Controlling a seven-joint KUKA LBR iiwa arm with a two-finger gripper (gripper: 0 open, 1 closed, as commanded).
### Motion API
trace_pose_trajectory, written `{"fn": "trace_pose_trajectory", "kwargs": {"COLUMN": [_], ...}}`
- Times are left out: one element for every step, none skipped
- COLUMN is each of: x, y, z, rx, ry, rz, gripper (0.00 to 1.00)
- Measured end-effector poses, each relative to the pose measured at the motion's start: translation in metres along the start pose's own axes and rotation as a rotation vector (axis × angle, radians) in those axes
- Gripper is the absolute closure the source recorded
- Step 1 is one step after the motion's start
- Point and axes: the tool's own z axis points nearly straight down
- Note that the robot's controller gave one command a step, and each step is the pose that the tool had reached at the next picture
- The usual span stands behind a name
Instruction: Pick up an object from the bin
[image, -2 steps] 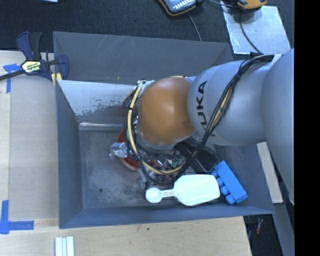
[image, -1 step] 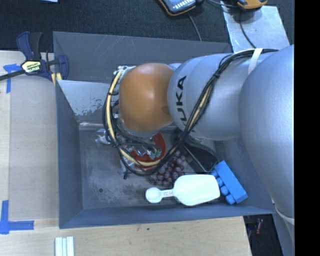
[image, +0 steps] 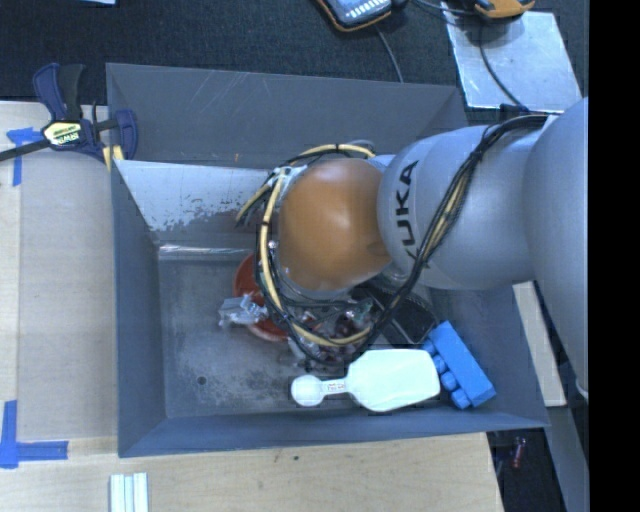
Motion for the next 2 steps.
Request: {"fn": "trace_pose_trajectory", "kwargs": {"x": [-0.055, 0.010], "y": [0.027, -0.007], "z": [-0.039, -0.001], "rx": [0.007, 0.001], "ry": [-0.017, -0.002], "rz": [-0.135, -0.067], "gripper": [0.00, 0.00]}}
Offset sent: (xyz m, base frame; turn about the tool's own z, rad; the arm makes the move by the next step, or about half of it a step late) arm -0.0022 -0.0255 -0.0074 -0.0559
